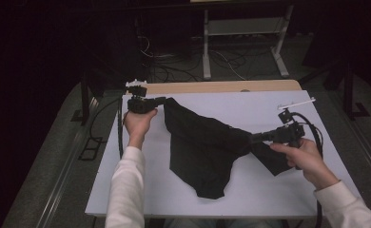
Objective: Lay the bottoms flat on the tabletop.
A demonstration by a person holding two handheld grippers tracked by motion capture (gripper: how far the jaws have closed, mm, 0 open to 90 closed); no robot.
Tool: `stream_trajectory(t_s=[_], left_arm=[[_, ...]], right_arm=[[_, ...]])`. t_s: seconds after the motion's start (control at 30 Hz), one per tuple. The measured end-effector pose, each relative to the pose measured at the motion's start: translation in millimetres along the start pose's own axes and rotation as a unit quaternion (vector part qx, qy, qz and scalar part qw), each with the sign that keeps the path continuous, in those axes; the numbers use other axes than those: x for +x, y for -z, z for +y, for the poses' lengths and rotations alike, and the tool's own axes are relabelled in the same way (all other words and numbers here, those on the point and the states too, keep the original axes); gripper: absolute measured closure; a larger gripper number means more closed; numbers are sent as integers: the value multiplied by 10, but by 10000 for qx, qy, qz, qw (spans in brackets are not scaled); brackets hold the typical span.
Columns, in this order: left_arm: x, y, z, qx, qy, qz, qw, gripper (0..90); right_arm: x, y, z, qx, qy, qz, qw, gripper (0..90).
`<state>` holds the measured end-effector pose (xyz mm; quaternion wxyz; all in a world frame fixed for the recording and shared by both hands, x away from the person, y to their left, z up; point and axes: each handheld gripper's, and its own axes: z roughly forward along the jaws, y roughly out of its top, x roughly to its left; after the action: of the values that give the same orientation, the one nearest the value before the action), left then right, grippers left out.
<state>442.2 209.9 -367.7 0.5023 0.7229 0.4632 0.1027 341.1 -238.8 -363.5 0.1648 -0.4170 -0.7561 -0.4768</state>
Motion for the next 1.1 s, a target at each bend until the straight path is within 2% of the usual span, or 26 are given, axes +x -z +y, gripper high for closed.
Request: stream_trajectory(t_s=[0.03,0.1,0.17,0.23,0.33,0.4,0.47,0.5,0.57,0.67,0.8,0.87,0.97,1.0,1.07,1.1], left_arm=[[1,22,-114,9,25,-7,10000,895],[35,64,-327,121,109,32,9999,895],[96,132,-499,122,295,80,9995,895],[151,211,-622,44,471,105,9988,895],[191,292,-734,-54,611,104,9981,895],[191,320,-774,-44,583,121,9982,895],[174,335,-803,-52,544,92,9985,895],[161,336,-814,-24,472,107,9988,895],[138,332,-833,63,337,143,9993,894],[129,332,-844,90,288,130,9995,894],[102,339,-835,80,209,76,9997,894],[85,342,-838,116,131,68,9998,894],[75,345,-844,99,118,42,9999,894],[76,346,-849,92,120,43,9999,894],[84,350,-859,115,104,39,9999,894],[88,350,-865,121,106,40,9999,894]], right_arm=[[26,-86,-88,152,10,64,9999,870],[89,-301,-290,623,106,207,9978,870],[129,-517,-492,1105,104,311,9933,870],[148,-684,-654,1414,54,332,9894,870],[181,-820,-792,1531,27,414,9873,869],[207,-881,-842,1589,42,413,9864,868],[229,-938,-888,1738,90,412,9839,858],[241,-960,-909,1840,94,411,9820,828],[270,-988,-929,1962,181,347,9798,702],[291,-942,-875,1798,403,134,9828,575],[191,-757,-643,1135,404,-136,9926,470],[105,-663,-487,819,367,-478,9948,421],[-51,-567,-241,363,189,-806,9959,407],[-100,-555,-163,271,148,-966,9948,407],[-194,-569,-25,190,168,-1417,9896,406],[-257,-590,31,178,100,-1478,9888,410]])
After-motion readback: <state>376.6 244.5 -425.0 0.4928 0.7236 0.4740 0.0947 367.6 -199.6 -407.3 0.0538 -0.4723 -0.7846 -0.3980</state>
